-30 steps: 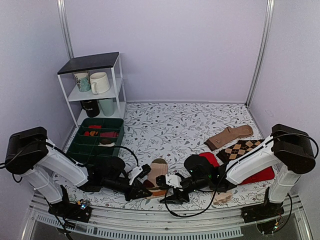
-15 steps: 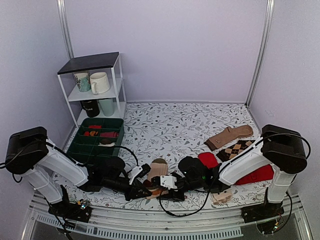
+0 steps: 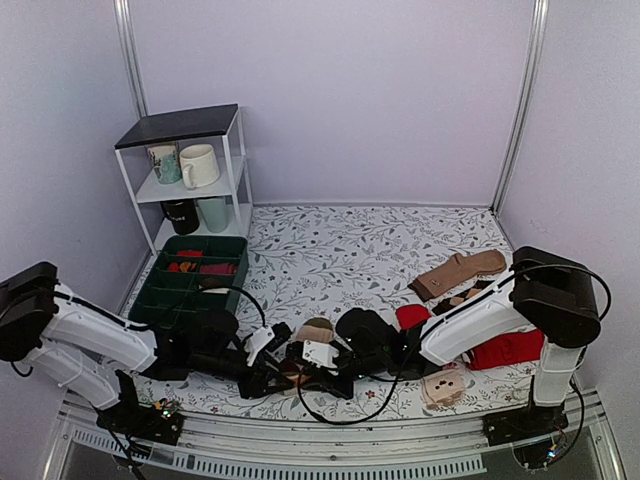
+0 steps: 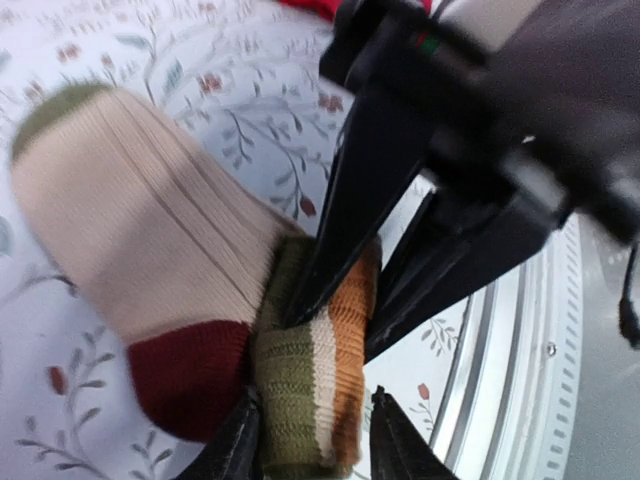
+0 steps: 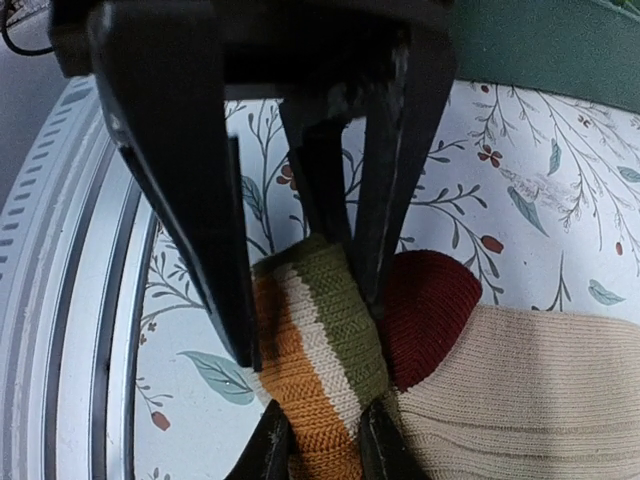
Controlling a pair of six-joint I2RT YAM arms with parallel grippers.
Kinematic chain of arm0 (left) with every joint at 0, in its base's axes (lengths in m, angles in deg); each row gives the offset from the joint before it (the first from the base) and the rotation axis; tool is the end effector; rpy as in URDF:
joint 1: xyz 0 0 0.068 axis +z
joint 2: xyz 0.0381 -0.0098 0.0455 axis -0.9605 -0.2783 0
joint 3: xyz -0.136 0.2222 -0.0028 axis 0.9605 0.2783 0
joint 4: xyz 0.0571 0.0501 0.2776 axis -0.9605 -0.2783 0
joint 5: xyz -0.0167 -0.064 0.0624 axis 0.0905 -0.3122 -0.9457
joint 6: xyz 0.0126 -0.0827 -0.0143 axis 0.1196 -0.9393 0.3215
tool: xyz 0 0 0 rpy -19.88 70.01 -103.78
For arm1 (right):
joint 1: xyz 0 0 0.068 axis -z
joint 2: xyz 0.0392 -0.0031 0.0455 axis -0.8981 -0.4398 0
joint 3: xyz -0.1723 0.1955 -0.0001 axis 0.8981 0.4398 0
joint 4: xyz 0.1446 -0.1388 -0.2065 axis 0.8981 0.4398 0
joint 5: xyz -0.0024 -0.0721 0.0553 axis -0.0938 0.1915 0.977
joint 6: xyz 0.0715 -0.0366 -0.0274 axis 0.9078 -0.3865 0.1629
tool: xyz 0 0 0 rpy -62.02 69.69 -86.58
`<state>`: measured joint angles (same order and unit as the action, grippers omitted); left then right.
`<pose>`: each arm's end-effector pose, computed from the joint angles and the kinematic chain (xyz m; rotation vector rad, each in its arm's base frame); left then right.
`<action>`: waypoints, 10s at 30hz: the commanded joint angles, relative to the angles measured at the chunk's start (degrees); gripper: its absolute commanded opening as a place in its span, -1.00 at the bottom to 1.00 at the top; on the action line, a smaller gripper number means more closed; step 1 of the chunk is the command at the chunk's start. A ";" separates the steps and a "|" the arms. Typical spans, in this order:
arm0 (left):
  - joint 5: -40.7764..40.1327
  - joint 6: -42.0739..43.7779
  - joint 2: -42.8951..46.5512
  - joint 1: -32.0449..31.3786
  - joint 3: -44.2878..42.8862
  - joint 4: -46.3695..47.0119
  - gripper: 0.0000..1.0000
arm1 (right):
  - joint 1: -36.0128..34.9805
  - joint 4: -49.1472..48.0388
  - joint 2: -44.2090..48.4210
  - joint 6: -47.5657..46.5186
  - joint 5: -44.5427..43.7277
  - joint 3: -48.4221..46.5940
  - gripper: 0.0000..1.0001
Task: Roll the socks
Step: Roll a pair of socks at the center of the board.
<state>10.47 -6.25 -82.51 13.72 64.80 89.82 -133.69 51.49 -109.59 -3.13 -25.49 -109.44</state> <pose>0.1159 -0.2502 0.0560 1.0876 2.1761 -1.0393 0.1222 0.3866 0.0507 -1.6697 1.6702 0.7965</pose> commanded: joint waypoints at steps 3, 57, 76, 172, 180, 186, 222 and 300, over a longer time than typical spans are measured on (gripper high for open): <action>-7.69 6.88 12.43 -0.57 1.55 -5.24 -0.25 | 1.91 20.33 -5.01 7.83 4.26 0.13 -0.73; -9.68 10.93 -6.84 -6.94 -1.66 2.09 -1.00 | 10.54 27.07 -2.50 15.89 15.96 -5.16 -0.34; 8.45 8.05 -17.49 2.70 -14.87 -17.94 -1.00 | 2.45 -11.14 15.23 -0.27 -2.77 17.22 0.11; -0.13 22.12 -13.62 -2.85 -10.22 0.76 -1.00 | 16.36 15.90 15.08 27.98 8.52 0.74 0.03; 0.09 21.41 -14.24 -2.86 -9.93 0.73 -1.00 | 19.84 22.75 14.92 29.84 4.34 -3.29 0.18; 0.71 21.36 -15.02 -2.89 -10.04 0.89 -1.00 | 20.71 25.26 10.73 32.50 4.28 -4.19 0.20; 3.04 19.56 -22.87 2.50 -21.78 -5.79 -1.00 | 27.85 21.25 -2.05 21.32 2.58 -11.86 -1.00; 1.40 33.10 -14.14 1.84 -8.32 19.27 -0.14 | 21.45 7.27 -2.15 34.25 21.75 14.10 -0.56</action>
<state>10.43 22.21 -94.97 16.06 57.41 105.53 -112.07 43.84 -106.64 30.01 -0.69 -97.42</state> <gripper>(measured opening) 0.431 0.224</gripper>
